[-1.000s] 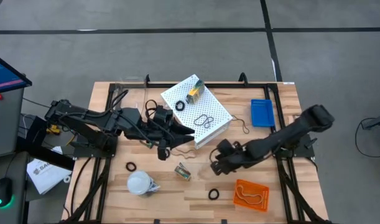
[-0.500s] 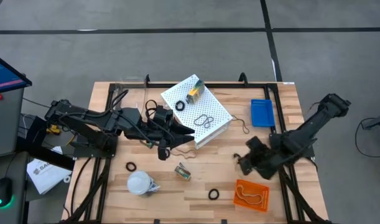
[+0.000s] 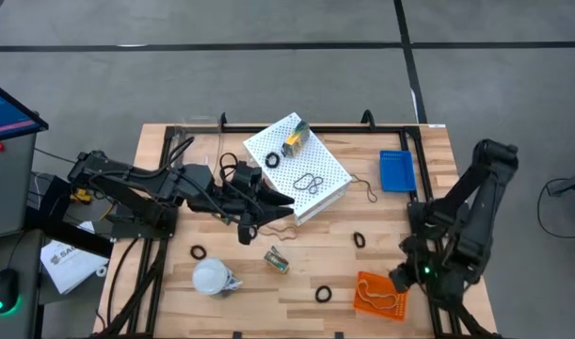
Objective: Pick & Place Office Desk Supplies
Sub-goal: Put the brown rubber band into the orange bin
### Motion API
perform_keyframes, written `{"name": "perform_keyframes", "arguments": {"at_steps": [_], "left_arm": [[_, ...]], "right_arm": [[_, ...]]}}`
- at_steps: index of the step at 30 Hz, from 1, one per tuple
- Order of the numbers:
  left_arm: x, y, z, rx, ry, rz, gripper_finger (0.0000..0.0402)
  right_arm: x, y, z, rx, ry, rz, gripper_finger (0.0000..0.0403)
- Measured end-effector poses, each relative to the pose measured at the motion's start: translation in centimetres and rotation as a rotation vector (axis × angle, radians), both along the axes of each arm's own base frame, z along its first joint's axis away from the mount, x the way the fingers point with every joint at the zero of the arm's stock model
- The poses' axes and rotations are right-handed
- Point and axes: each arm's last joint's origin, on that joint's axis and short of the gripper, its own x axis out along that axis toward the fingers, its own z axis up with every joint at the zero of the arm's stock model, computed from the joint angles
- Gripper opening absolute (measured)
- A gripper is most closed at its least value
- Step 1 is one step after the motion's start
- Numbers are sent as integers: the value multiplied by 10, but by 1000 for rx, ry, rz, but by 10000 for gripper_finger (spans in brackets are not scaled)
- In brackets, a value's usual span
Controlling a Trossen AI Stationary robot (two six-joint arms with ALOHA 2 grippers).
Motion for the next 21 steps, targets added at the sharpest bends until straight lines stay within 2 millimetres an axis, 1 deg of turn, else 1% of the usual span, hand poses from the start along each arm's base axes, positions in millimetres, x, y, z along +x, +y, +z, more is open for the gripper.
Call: {"name": "perform_keyframes", "arguments": {"at_steps": [2,4,11,13,16,21], "left_arm": [[0,0,0,0,0,0,127],[0,0,0,0,0,0,127],[0,0,0,0,0,0,127],[0,0,0,0,0,0,127],[0,0,0,0,0,1,127],[0,0,0,18,-1,1,127]], "right_arm": [[1,8,-3,11,6,13,0],[4,16,-2,35,-4,16,0],[11,40,16,82,-29,28,0],[13,45,18,82,-29,28,0],[15,48,20,75,-26,26,0],[12,41,16,-13,18,26,0]]}}
